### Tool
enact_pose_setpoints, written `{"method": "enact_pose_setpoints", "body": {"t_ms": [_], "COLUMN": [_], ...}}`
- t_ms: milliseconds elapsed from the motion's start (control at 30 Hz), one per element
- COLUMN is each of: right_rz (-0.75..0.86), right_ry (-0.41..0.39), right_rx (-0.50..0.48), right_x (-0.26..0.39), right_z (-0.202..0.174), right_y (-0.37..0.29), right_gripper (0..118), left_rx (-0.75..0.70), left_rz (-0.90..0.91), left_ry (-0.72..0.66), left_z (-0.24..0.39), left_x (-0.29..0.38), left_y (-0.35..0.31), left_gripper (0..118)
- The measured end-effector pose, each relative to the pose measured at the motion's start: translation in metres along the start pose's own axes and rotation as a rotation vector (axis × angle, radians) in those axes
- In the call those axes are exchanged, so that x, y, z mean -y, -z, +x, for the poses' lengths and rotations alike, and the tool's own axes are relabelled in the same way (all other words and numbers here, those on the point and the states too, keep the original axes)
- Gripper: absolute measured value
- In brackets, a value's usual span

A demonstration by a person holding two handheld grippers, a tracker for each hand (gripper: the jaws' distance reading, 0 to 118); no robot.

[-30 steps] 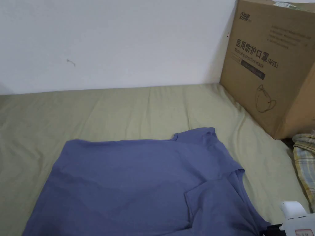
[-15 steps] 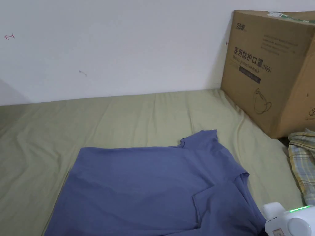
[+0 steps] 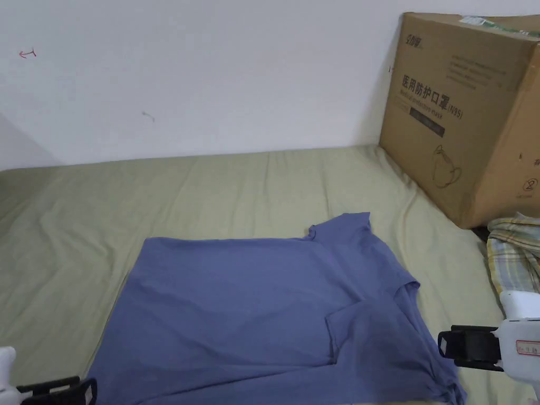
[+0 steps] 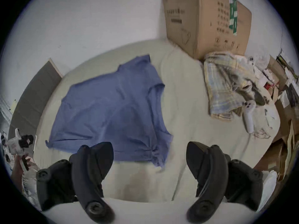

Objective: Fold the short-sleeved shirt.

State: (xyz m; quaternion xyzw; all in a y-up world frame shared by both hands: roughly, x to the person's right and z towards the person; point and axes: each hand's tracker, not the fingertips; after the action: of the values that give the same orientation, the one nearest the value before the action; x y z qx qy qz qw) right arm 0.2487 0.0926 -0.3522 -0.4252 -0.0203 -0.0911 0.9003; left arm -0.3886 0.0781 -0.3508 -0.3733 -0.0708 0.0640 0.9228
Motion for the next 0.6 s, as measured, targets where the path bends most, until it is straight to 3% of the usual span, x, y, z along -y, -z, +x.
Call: {"method": "enact_pose_setpoints", "body": {"t_ms": [67, 133, 167, 200, 233, 267, 300, 433, 567, 600], "right_rz": [0.002, 0.023, 0.028, 0.02, 0.018, 0.02, 0.03, 0.016, 0.001, -0.004], "right_ry": [0.025, 0.1, 0.143, 0.163, 0.166, 0.167, 0.158, 0.008, -0.088, -0.099], "right_rx": [0.0, -0.049, -0.07, -0.092, -0.136, -0.158, -0.154, -0.132, -0.134, -0.134], "right_x": [0.006, 0.013, 0.014, 0.015, 0.015, 0.015, 0.018, 0.013, 0.014, 0.015], "right_z": [-0.012, -0.019, -0.023, -0.024, -0.026, -0.028, -0.03, -0.05, -0.068, -0.071], "right_y": [-0.011, -0.017, -0.02, -0.022, -0.023, -0.022, -0.021, -0.018, -0.011, -0.008], "right_gripper": [97, 97, 93, 78, 42, 0, 0, 0, 0, 0], "left_rx": [-0.027, -0.015, 0.007, 0.02, 0.023, 0.023, 0.017, -0.083, -0.082, -0.1], "left_rz": [0.029, 0.031, 0.034, 0.032, 0.023, 0.005, -0.018, -0.143, -0.243, -0.264], "left_ry": [0.009, -0.004, -0.025, -0.045, -0.07, -0.078, -0.082, -0.014, -0.084, -0.106], "left_z": [0.008, 0.013, 0.013, 0.012, 0.011, 0.01, 0.008, 0.001, -0.022, -0.026], "left_x": [-0.003, -0.005, -0.006, -0.006, -0.007, -0.007, -0.007, -0.001, 0.006, 0.009], "left_y": [-0.014, -0.026, -0.031, -0.036, -0.04, -0.04, -0.04, -0.019, 0.032, 0.045], "left_gripper": [116, 116, 113, 104, 87, 41, 0, 0, 1, 9]}}
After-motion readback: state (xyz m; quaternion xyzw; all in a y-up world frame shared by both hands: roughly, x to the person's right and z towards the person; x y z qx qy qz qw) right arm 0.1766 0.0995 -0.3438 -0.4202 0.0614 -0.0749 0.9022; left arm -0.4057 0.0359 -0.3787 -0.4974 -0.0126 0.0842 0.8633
